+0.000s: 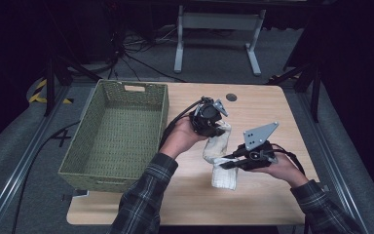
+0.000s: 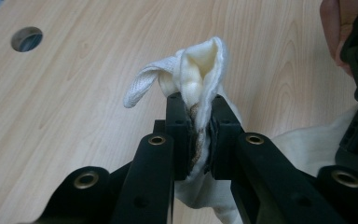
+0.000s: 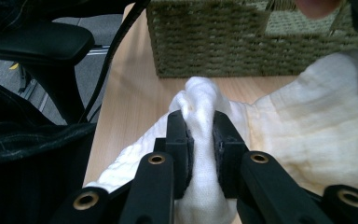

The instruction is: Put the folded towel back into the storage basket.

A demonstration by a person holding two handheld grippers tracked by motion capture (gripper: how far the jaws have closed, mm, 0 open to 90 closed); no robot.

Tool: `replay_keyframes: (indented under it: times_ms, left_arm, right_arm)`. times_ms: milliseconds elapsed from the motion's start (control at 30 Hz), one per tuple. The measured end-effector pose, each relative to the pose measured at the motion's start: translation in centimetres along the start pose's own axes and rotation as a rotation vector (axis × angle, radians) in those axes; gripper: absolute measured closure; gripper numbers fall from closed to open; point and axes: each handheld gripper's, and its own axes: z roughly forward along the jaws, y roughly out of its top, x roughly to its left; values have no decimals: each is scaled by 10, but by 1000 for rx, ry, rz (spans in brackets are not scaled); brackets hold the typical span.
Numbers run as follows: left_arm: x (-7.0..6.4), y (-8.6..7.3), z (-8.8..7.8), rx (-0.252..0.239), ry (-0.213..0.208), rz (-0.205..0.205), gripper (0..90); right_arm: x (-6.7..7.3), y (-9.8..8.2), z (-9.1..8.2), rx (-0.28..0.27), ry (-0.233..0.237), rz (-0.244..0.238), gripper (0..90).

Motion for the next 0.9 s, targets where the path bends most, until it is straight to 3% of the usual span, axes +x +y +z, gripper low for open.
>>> replay_keyframes:
  times_ms: [167, 433, 767, 900]
  left_arm:
    - [8, -6, -21, 4, 33, -2, 818]
    - [30, -28, -46, -39, 24, -18, 818]
    - [53, -49, -84, -70, 22, -3, 817]
    - [68, -61, -103, -66, 28, -5, 818]
  right_arm:
    - [-6, 23, 3, -1, 1, -25, 803]
    - [-18, 55, 17, -10, 8, -31, 802]
    - [-26, 99, 47, -14, -1, -54, 802]
    - [-34, 119, 63, -8, -10, -51, 802]
